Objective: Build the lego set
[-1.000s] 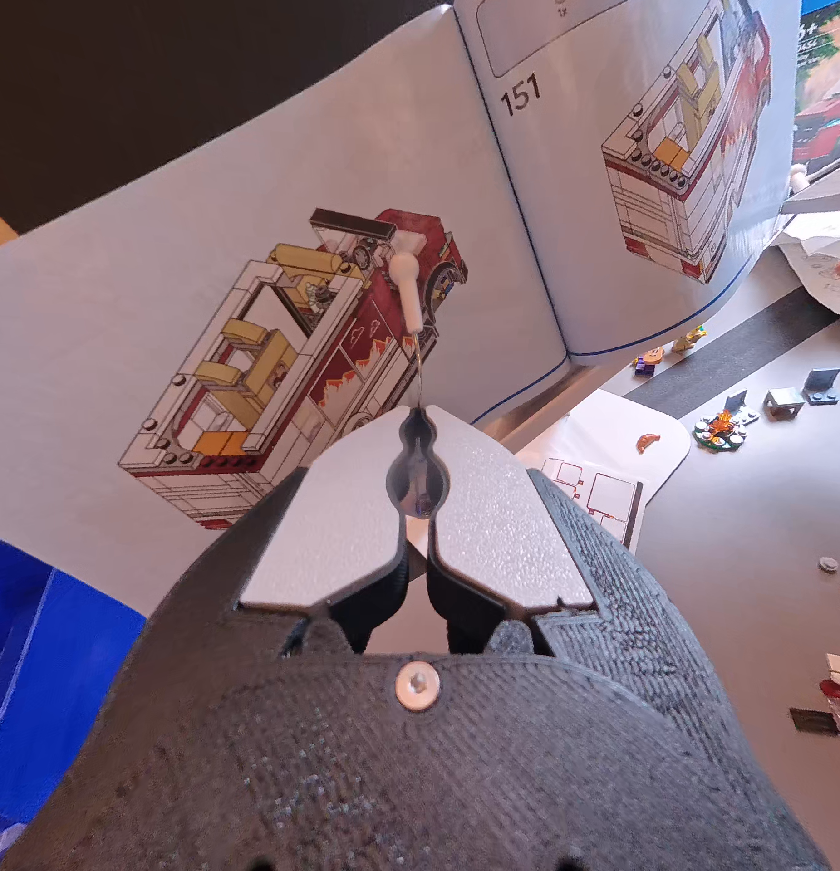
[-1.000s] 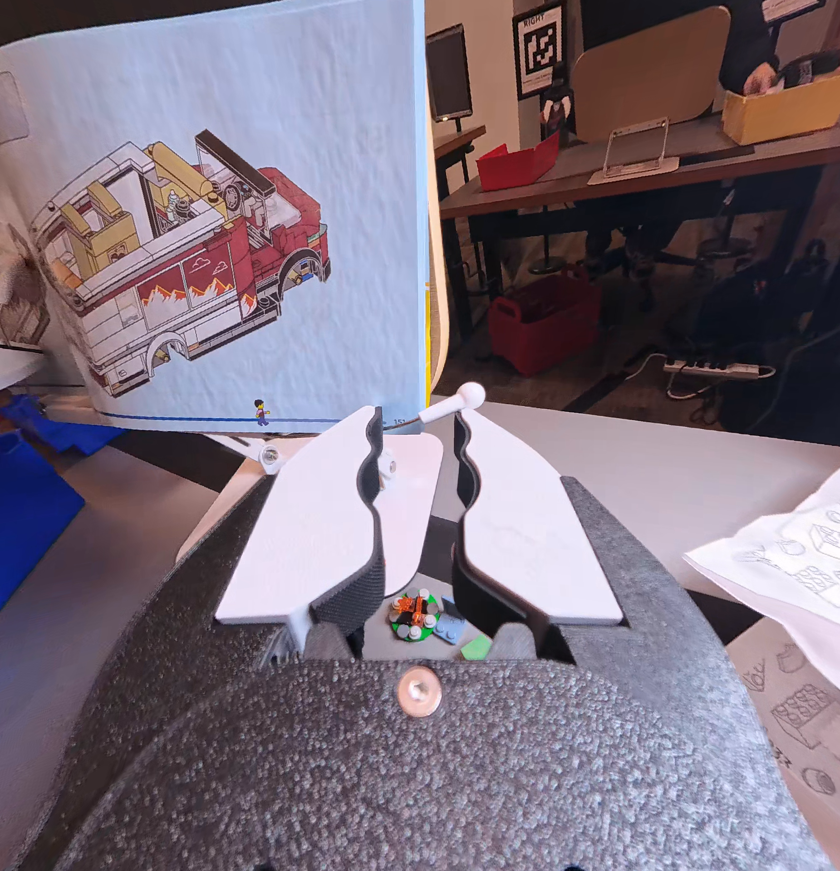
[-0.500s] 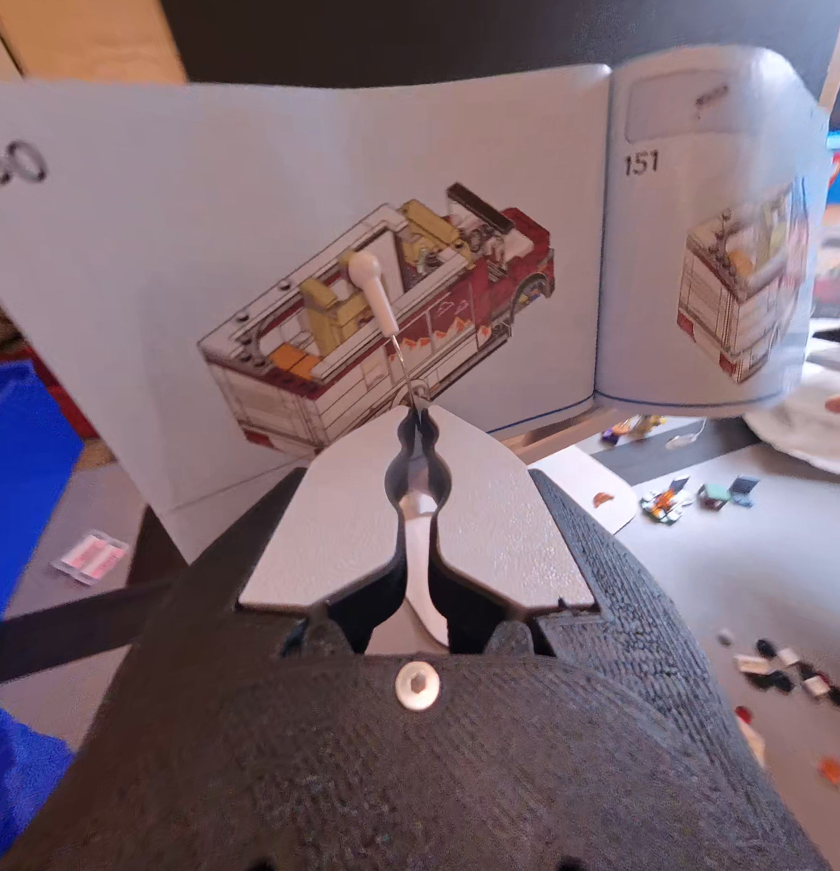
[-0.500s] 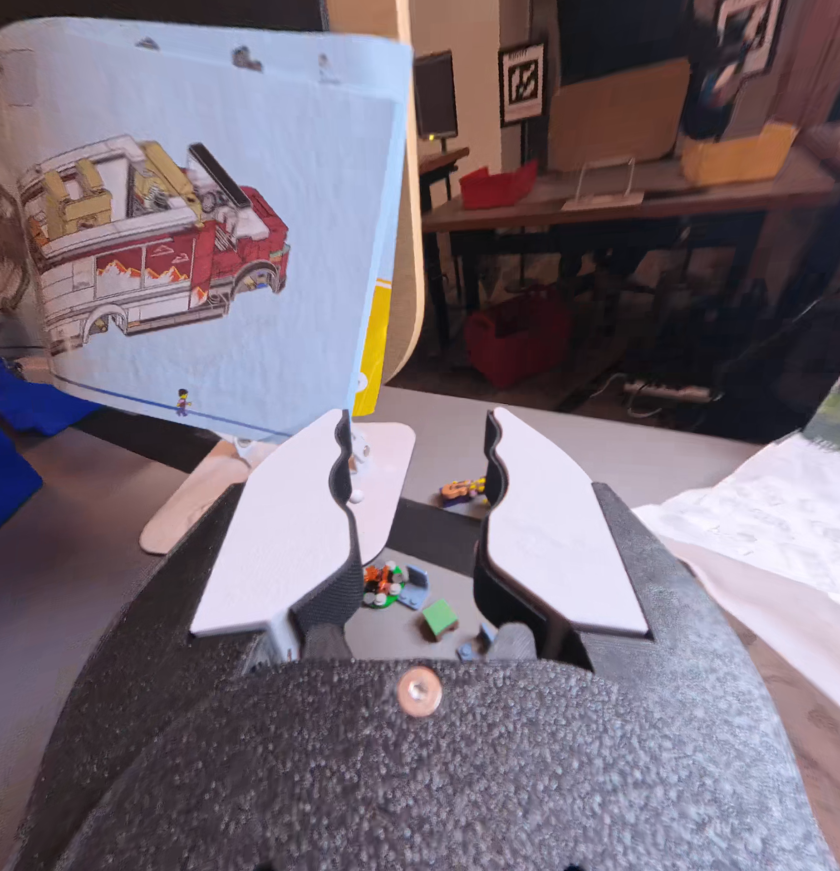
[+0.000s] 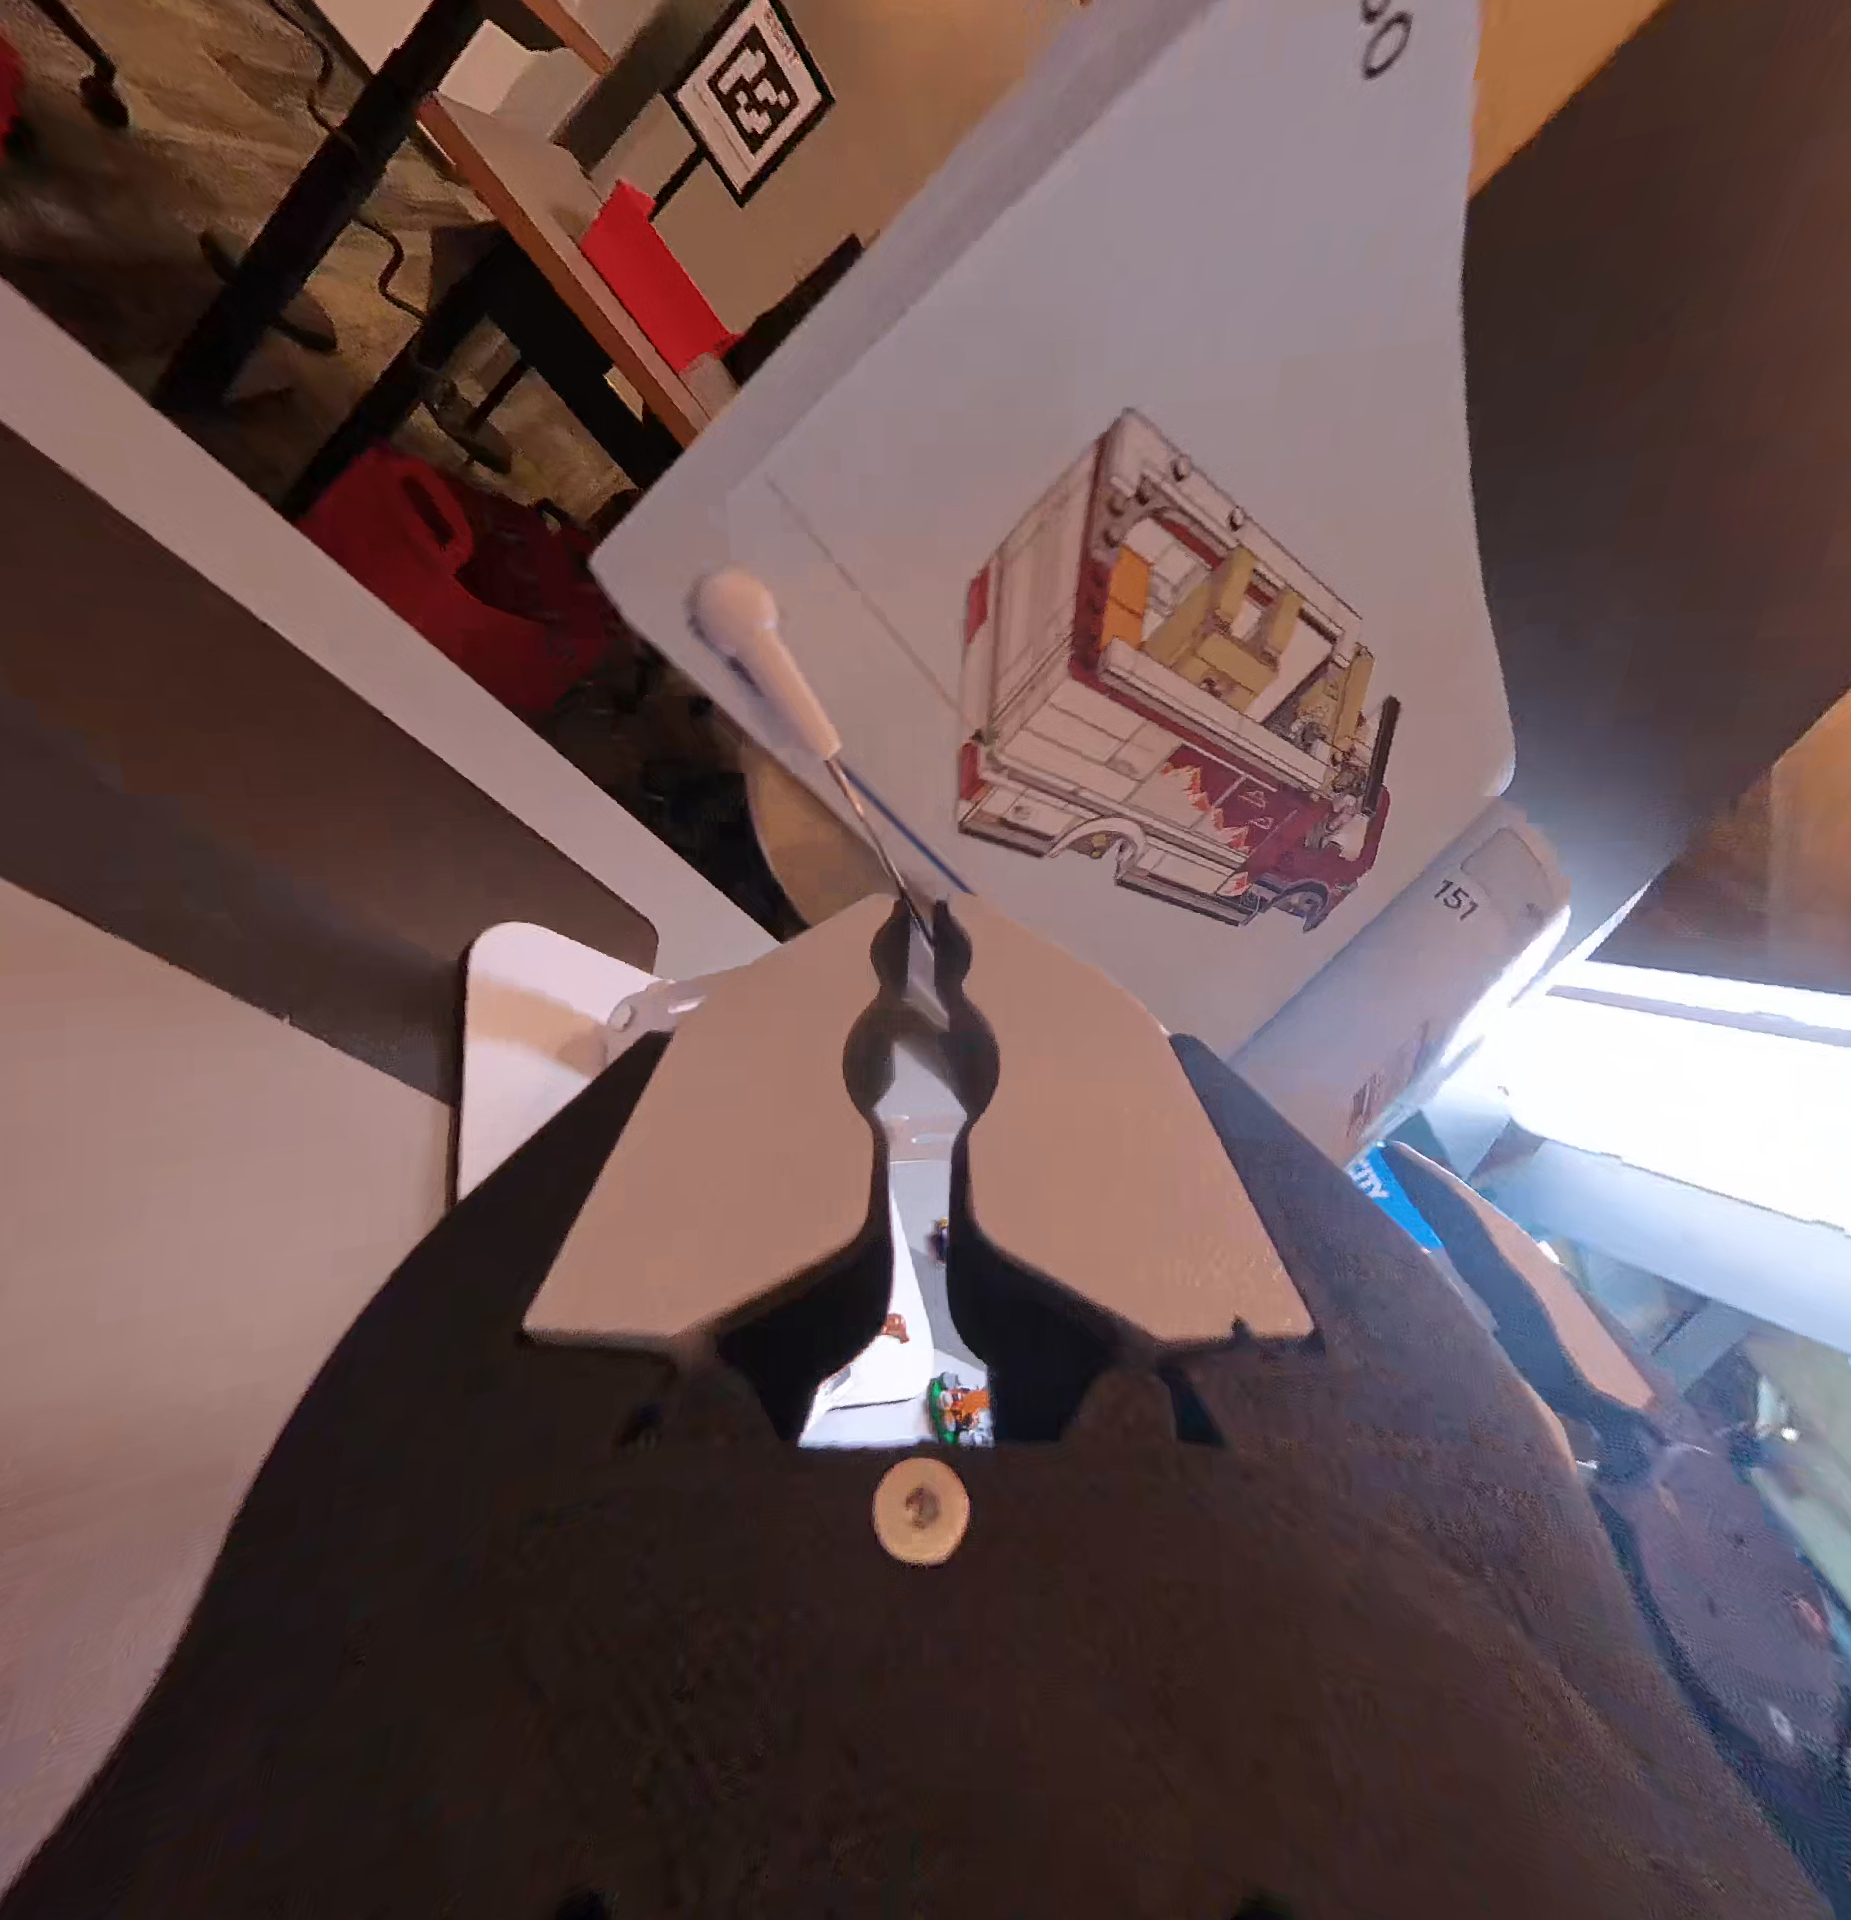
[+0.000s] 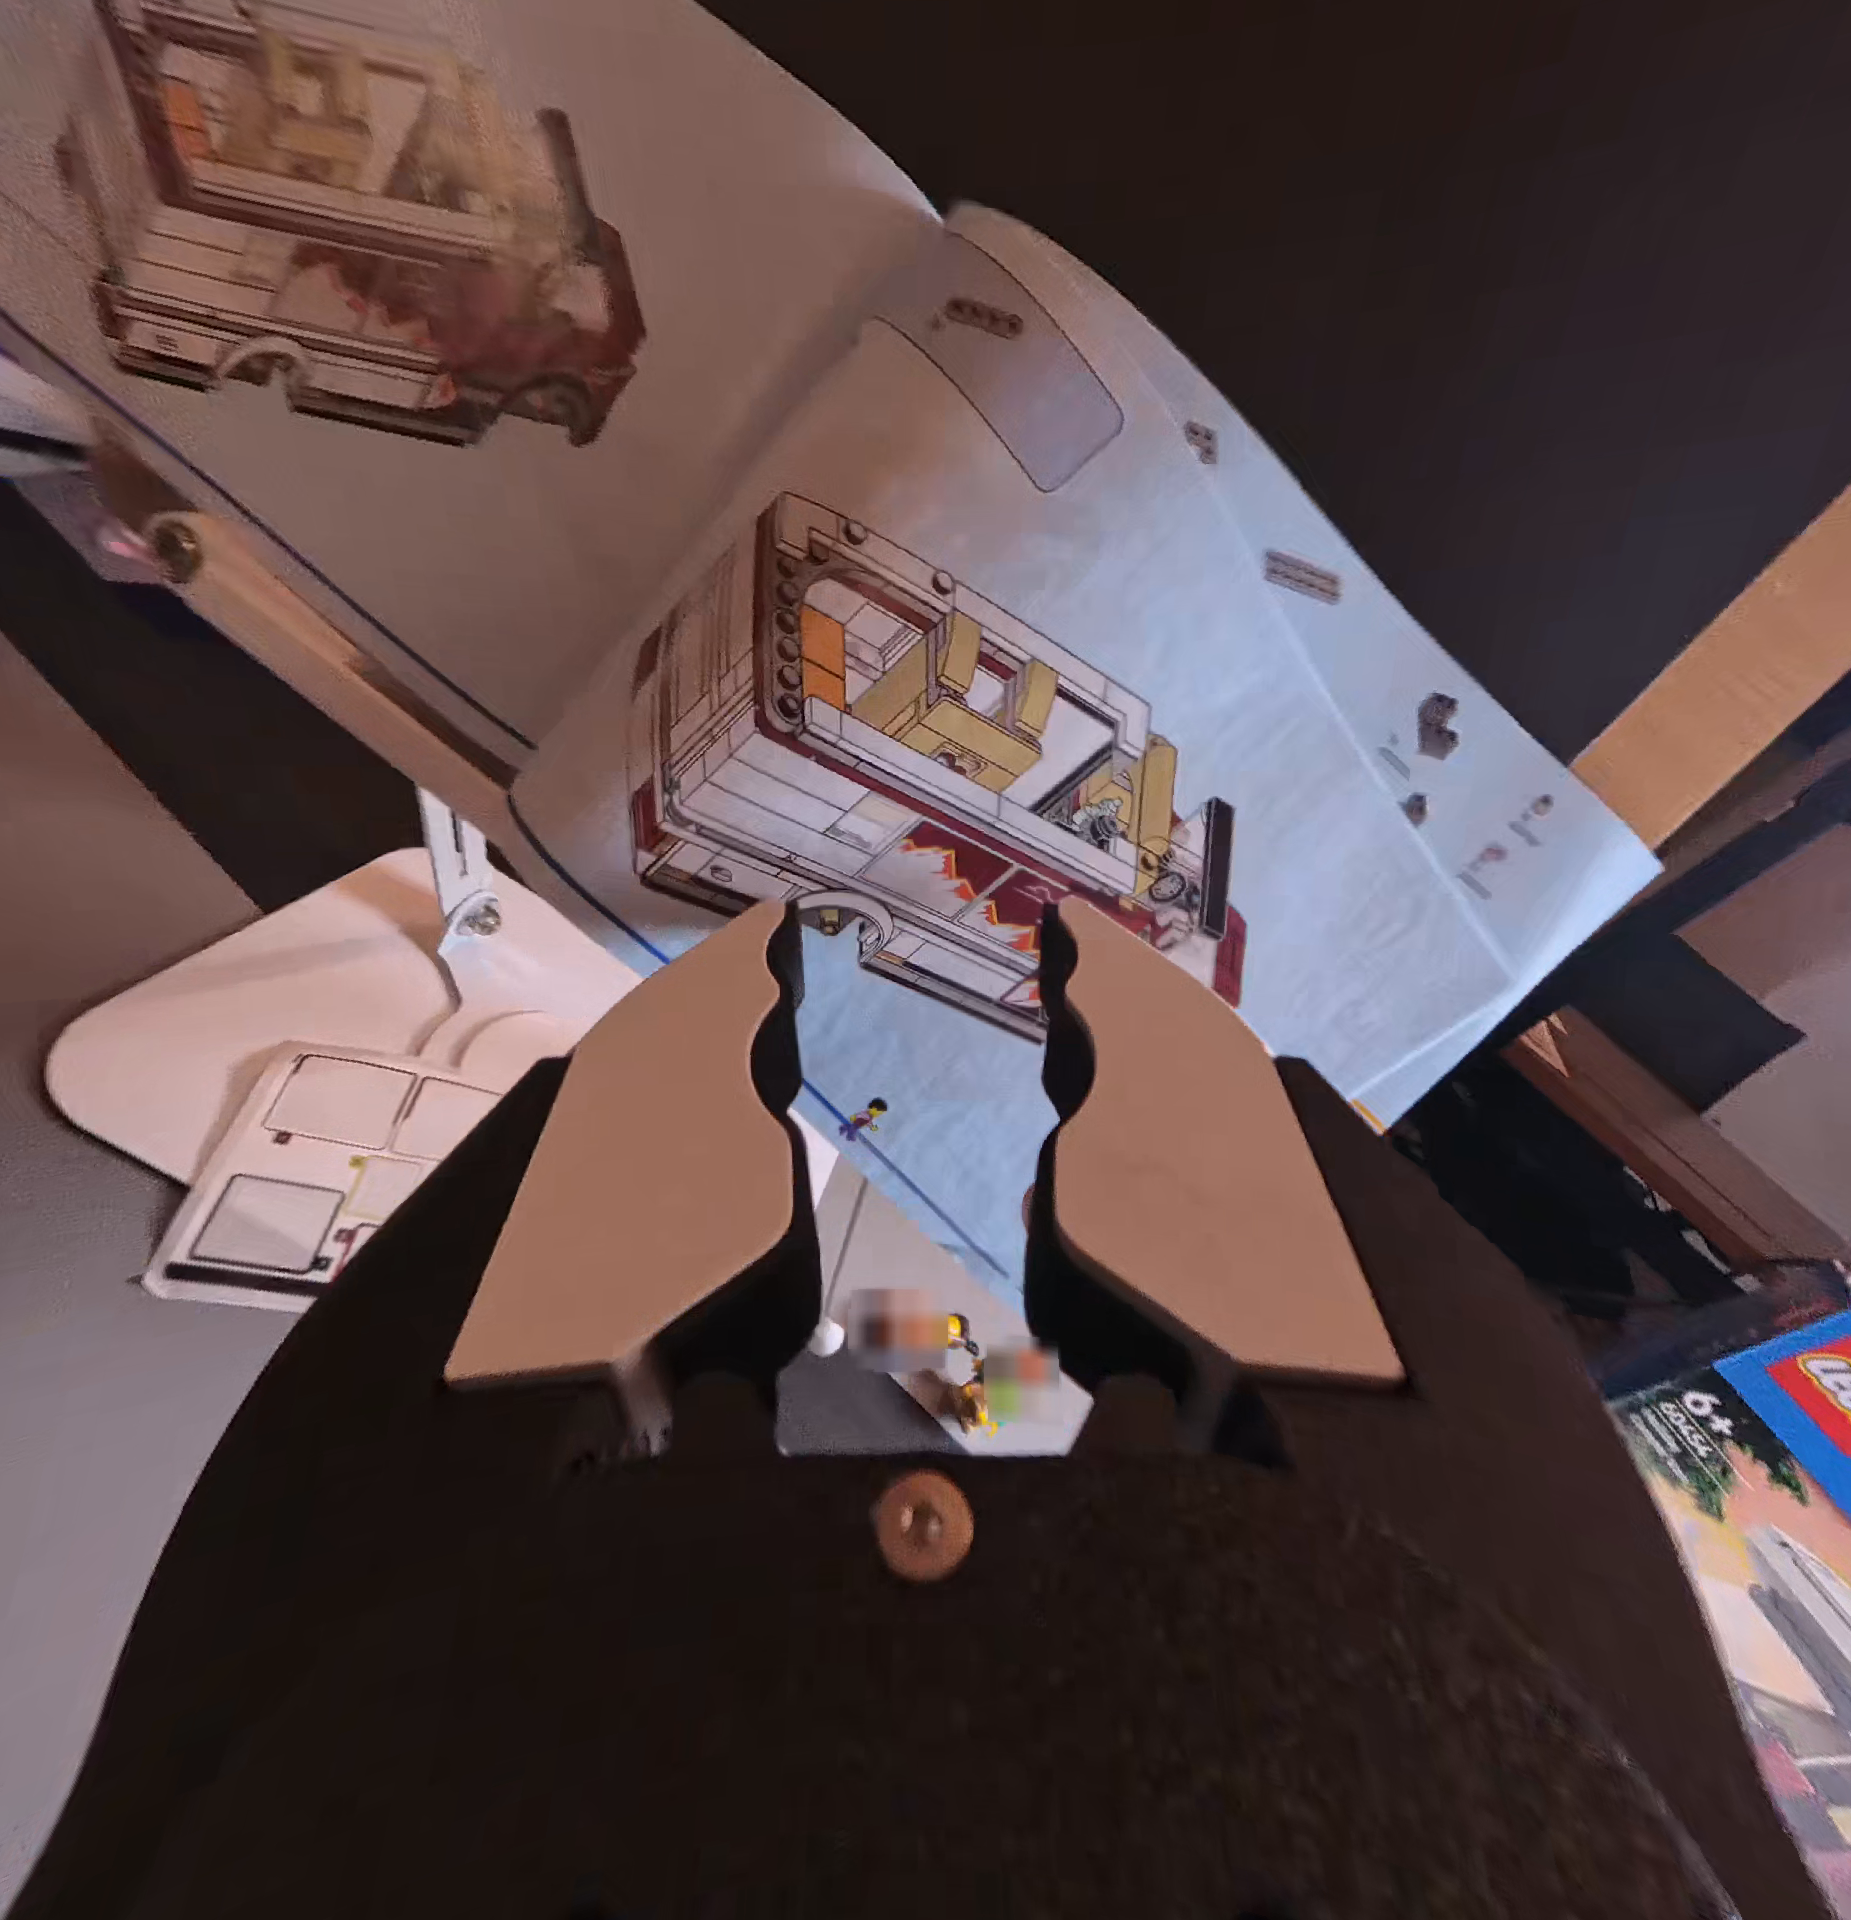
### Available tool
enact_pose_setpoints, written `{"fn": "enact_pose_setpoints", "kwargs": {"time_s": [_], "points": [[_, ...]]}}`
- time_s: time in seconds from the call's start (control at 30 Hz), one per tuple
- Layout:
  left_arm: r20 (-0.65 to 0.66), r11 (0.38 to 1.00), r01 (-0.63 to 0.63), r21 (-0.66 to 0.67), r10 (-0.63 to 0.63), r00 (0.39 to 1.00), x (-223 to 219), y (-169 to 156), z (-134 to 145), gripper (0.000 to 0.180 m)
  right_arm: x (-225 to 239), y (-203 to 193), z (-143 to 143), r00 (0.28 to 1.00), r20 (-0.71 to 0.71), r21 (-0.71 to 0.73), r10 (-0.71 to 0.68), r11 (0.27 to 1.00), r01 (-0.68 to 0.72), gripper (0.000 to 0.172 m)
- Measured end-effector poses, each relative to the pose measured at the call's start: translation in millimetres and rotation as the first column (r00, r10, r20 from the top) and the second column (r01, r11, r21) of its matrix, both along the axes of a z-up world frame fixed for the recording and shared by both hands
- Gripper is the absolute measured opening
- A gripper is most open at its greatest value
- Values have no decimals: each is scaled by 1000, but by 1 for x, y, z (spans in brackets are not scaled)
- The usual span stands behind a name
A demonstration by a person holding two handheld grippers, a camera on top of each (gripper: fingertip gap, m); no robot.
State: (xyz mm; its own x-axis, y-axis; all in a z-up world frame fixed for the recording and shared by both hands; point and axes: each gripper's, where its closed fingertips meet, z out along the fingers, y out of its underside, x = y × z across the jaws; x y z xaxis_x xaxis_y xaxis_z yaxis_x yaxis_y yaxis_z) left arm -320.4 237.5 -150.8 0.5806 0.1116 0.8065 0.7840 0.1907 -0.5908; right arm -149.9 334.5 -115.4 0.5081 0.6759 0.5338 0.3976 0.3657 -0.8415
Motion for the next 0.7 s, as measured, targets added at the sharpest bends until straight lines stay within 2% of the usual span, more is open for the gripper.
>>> {"fn": "enact_pose_setpoints", "kwargs": {"time_s": [0.1,0.23,0.5,0.57,0.63,0.7], "points": [[69,999,9,39,-12,998,1,-1,-10,7,5,23,0,999,7,-24,-51,998,51,43],[116,997,31,67,-38,993,6,-2,-21,10,11,44,7,995,31,20,-93,996,93,44],[133,993,72,97,-85,987,22,-12,-22,15,10,53,5,994,-9,10,-106,994,106,42],[142,988,120,96,-133,981,33,-12,-24,16,9,53,5,994,-22,12,-107,994,107,42],[113,983,158,89,-167,979,48,-14,-24,17,8,52,5,995,-28,14,-100,995,100,42],[-21,975,202,88,-201,979,68,-17,-8,12,7,51,6,995,-33,16,-96,995,97,43]]}}
